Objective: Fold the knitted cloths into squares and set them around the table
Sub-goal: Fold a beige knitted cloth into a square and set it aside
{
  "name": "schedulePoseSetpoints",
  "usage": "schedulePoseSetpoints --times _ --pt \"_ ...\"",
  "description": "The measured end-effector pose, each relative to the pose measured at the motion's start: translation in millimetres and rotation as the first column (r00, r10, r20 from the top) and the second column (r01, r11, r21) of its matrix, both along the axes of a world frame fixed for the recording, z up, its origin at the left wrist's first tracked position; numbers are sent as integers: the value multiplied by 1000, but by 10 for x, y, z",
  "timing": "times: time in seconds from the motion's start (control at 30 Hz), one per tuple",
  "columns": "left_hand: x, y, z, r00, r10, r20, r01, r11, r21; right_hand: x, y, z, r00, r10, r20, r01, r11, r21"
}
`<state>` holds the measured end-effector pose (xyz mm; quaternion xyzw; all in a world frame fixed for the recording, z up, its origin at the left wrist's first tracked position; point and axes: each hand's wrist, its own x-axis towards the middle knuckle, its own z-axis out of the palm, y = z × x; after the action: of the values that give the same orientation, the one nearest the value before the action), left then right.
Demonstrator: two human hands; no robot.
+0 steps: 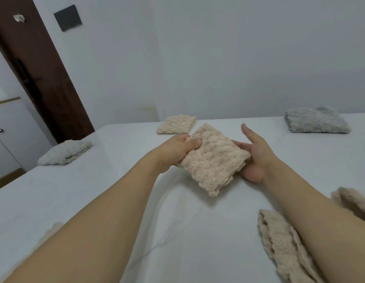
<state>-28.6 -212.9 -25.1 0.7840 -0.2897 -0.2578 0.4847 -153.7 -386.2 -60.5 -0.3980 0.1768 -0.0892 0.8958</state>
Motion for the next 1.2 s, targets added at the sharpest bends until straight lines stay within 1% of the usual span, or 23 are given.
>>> schedulePoseSetpoints --times 0.07,0.1,0.17,0.23,0.3,0.37,0.43,0.47,0.5,0.53,0.67,0.7,0.83,0.9,0.97,1.07,1.13,1.2 --pt "-74 -9 -136 992 125 1 -124 980 -153 -24 66 23 998 36 49 -38 998 47" --pt "-113 -18 -221 981 195 -2 -191 959 -209 -21 122 30 998 41 55 -43 999 29" --pt "-172 -43 -361 963 262 -55 -267 925 -270 28 242 21 1000 -3 20 5 995 -98" --pt "-201 -45 -385 951 263 -162 -300 912 -278 105 299 -16 990 -142 -22 130 950 -284" --pt "-212 -35 -312 936 237 -260 -301 922 -243 168 320 -73 966 -258 -12 219 843 -491" --pt "-198 -35 -283 933 228 -280 -285 941 -185 175 356 -113 957 -288 15 225 714 -663" --pt "-183 -60 -328 948 249 -200 -283 945 -166 140 378 -127 946 -322 47 220 525 -822" --pt "-176 -76 -373 955 258 -144 -282 942 -184 129 372 -134 939 -339 63 220 448 -867" --pt "-183 -91 -413 959 267 -95 -282 936 -213 119 359 -137 933 -353 74 224 404 -887" --pt "-192 -108 -450 958 282 -56 -287 926 -244 116 341 -138 927 -367 82 231 383 -895" --pt "-292 -132 -503 943 314 110 -268 913 -307 123 278 -152 914 -396 88 248 376 -893" --pt "-307 -127 -505 940 316 124 -263 909 -324 120 275 -154 913 -398 89 253 381 -889" --pt "-300 -119 -486 943 322 83 -269 886 -379 121 269 -151 902 -419 102 282 392 -876" --pt "-273 -134 -492 941 323 104 -262 887 -379 146 253 -157 892 -432 136 321 392 -862" --pt "-253 -133 -528 933 338 124 -272 888 -371 160 260 -191 887 -433 160 352 411 -841" --pt "-228 -148 -557 921 357 158 -291 897 -332 178 295 -240 887 -437 151 370 474 -799" --pt "-252 -173 -565 912 378 156 -327 904 -276 162 313 -232 889 -443 117 352 498 -792" --pt "-315 -204 -511 910 398 119 -368 905 -214 138 285 -171 908 -417 35 287 560 -777"
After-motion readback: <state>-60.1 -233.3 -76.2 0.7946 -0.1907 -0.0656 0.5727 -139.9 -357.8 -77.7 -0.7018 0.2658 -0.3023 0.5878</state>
